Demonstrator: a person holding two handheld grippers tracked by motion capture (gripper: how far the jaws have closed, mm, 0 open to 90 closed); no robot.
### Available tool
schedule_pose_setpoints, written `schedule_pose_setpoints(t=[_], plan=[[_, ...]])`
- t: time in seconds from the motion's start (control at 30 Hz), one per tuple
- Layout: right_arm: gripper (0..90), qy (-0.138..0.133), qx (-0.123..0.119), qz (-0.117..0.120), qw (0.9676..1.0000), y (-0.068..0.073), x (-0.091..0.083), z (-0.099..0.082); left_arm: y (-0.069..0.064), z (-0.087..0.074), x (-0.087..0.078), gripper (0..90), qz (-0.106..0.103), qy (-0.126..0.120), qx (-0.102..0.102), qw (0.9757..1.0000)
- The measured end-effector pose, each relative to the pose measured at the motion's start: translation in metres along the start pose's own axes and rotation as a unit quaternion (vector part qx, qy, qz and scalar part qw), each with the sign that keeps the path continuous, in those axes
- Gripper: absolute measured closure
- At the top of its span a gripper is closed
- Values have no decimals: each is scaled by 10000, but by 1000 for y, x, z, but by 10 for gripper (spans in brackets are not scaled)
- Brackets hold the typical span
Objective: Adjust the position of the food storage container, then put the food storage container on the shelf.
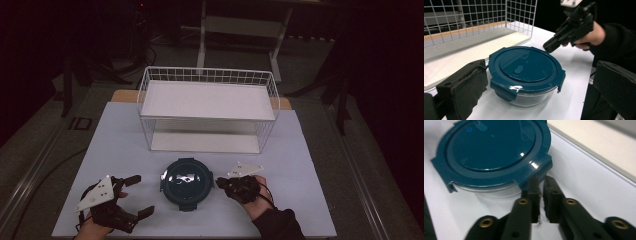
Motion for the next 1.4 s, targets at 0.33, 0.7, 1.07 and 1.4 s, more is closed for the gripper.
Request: schedule_pose_setpoints(t=[0.33, 0.7, 1.07, 1.4], plan=[[333, -776, 62, 62, 9969, 4, -33, 2, -2, 4, -2, 0, 40, -28, -53, 10000], [135, -1325, 37, 231, 9909, 10, -59, 5, -11, 20, -4, 0, -57, 95, -107, 9999], [173, -1782, 5, 98, 9839, 9, -75, 4, 2, 43, -4, 0, 206, 405, -251, 9987], [113, -2164, -88, 289, 9758, 21, -83, 6, 40, 44, 10, 0, 362, 1081, -1192, 9863]])
Point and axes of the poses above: each handheld gripper's, and its own axes: x roughly forward along the jaws, z roughly out of its top, y roughly to its left, the point moved 4 cm from there along x, roughly forward along the jaws, and after that the axes turned 13 degrees about y, right-handed, at the moved point
